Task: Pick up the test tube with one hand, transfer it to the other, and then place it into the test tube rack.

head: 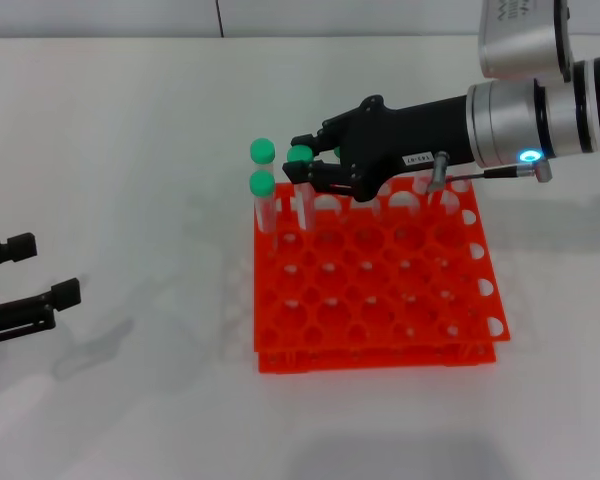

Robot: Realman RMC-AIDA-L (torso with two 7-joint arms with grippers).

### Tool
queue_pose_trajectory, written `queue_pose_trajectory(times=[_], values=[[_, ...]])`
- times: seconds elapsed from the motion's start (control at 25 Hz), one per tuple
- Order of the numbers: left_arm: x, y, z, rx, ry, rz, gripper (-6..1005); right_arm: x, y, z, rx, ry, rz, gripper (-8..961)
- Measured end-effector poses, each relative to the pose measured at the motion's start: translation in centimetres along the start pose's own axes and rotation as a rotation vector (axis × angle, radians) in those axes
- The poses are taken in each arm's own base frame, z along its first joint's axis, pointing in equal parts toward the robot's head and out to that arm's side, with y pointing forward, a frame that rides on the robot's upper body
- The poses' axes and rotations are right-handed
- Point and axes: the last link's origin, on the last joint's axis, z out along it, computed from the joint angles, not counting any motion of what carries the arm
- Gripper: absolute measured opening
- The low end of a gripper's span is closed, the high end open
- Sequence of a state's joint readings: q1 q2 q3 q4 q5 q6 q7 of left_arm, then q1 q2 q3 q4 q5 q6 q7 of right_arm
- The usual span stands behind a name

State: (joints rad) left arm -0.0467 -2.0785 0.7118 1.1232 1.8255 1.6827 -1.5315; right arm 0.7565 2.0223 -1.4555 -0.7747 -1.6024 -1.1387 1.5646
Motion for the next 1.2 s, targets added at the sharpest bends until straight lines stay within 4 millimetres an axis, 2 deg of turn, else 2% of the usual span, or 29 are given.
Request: queue_pose_trajectory(times=[1.2], values=[[0.06,0.09,0.11,-0.011,0.002,-0.002,885,0.89,0.19,-0.42,0.007,-0.003,0.017,426]])
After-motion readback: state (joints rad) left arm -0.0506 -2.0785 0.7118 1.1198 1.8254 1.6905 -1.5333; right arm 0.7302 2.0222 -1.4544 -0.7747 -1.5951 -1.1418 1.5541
